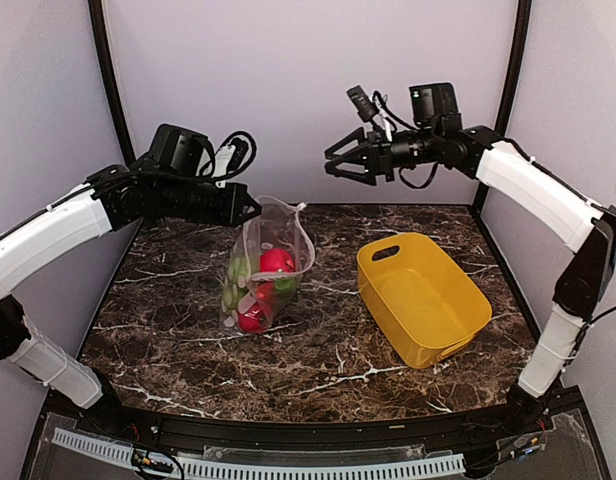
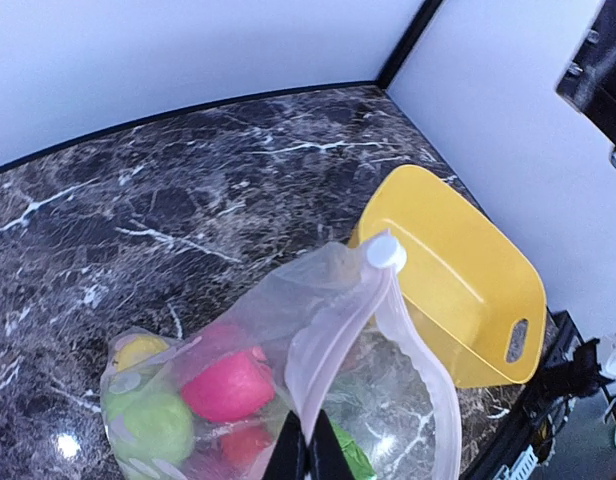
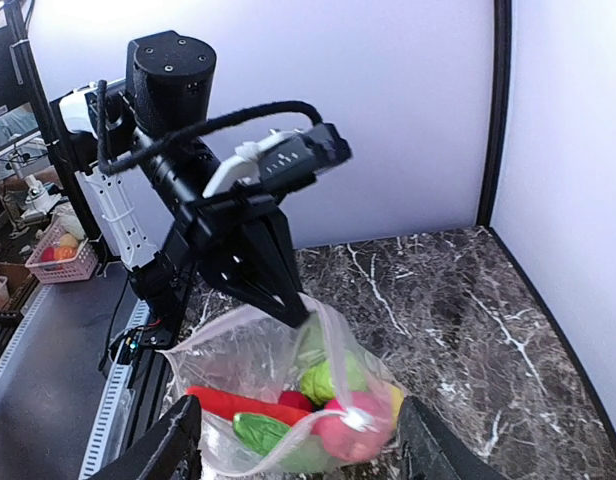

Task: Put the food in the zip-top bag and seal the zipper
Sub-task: Place the fake vegetable in the zipper food storage bag, then adjust the zipper food storage bag at the center of the board, then pass from the left arm to the right

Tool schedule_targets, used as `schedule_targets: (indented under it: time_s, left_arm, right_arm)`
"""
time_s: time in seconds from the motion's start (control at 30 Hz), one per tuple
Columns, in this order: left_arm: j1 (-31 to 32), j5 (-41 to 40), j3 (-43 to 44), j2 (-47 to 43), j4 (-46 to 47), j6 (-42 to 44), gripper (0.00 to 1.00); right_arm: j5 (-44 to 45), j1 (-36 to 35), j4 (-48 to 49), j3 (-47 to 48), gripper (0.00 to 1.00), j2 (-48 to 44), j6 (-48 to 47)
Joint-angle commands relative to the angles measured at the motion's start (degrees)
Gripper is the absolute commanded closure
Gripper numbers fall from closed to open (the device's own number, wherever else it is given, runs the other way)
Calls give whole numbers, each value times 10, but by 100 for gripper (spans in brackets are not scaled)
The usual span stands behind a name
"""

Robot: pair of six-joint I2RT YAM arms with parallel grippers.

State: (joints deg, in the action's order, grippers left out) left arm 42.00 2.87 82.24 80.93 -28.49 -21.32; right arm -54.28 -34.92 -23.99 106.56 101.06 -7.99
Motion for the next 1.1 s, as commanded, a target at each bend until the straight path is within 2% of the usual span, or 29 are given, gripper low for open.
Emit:
schedule_targets:
  time_s: [0.0, 0.13, 0.3, 0.57, 0.77, 0.93, 1.07]
  left_arm:
    - [0, 164, 57, -7, -9, 78, 99]
    - [1, 222, 90, 20, -46, 100, 99]
    - [5, 231, 94, 32, -63, 121, 99]
    - [5, 187, 81, 56, -60, 119, 99]
    - [5, 168, 56, 53, -35, 100, 99]
    - [5, 164, 55, 54, -26, 95, 99]
    - [5, 162, 54, 54, -26, 93, 99]
  right_arm:
    - [-81, 57, -45, -61, 37, -45, -74]
    - [-87, 60, -122, -86, 38, -63, -170]
    - [-74, 50, -147, -138, 39, -83, -227]
    - [-9, -16, -186, -198, 44, -89, -326]
    - [61, -67, -172, -207, 49, -93, -300]
    - [105, -73, -149, -186, 56, -85, -251]
    - [143, -74, -142, -161, 57, -87, -223]
